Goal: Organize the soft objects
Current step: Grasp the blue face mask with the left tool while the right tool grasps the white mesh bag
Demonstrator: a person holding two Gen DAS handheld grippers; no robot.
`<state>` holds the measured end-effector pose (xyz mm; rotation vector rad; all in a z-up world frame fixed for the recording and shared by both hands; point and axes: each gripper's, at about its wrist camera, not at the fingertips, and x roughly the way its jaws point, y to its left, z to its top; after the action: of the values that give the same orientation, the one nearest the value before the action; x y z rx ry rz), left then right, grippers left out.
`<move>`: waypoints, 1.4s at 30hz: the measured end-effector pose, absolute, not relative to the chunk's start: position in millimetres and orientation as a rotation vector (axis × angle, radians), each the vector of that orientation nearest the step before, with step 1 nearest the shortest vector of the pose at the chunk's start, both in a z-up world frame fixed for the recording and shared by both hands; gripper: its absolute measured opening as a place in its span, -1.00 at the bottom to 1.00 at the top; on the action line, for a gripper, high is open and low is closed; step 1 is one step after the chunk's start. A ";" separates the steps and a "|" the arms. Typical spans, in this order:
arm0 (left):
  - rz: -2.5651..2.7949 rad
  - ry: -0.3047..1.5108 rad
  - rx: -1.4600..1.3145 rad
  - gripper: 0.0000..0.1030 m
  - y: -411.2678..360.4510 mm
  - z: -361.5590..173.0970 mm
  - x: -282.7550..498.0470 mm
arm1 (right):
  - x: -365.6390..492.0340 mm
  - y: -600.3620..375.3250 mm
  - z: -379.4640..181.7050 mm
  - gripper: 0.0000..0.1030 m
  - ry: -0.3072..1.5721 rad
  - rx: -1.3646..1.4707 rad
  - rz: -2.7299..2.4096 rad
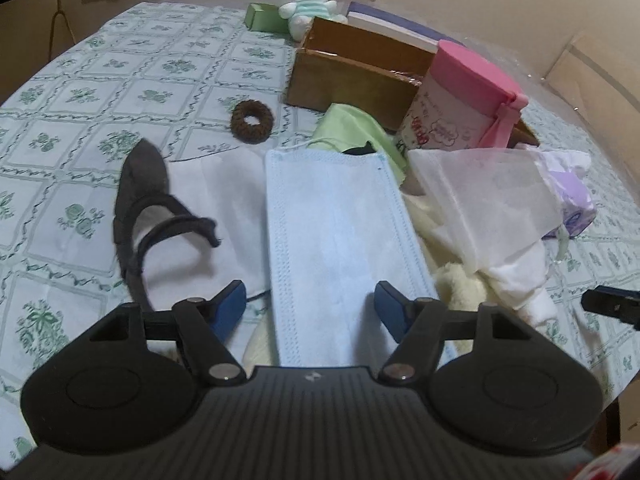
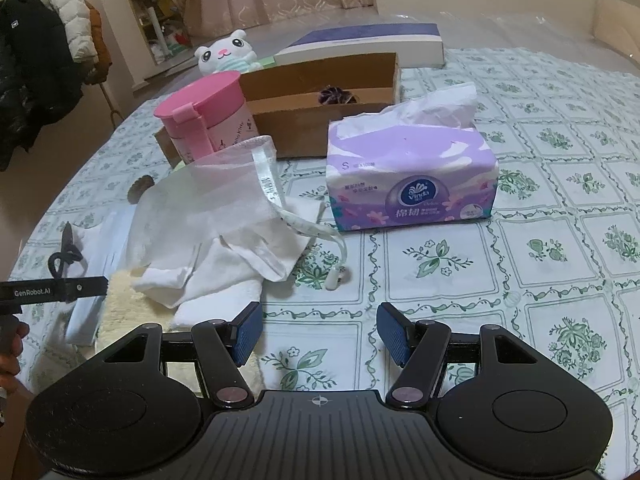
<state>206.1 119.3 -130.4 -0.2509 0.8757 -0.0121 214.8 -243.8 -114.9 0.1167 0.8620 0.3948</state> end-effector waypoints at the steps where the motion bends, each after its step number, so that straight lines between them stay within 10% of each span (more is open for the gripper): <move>1: -0.024 0.877 -0.262 0.20 119.2 -130.5 207.2 | 215.2 -243.7 -115.3 0.24 0.863 0.118 0.394; 20: -0.103 0.895 -0.218 -0.04 82.6 -122.0 223.2 | 217.6 -252.2 -119.3 0.24 0.864 0.132 0.374; 26: -0.110 0.901 -0.187 -0.77 80.4 -122.9 226.7 | 219.6 -254.5 -121.4 0.24 0.860 0.140 0.366; 42: -0.049 0.726 -0.138 -0.94 101.6 -68.2 191.4 | 244.1 -232.6 -101.9 0.21 0.675 0.170 0.498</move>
<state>191.4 101.6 -68.2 -0.1385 0.7259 -0.0489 244.1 -232.6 -101.9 0.1696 0.6750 0.4977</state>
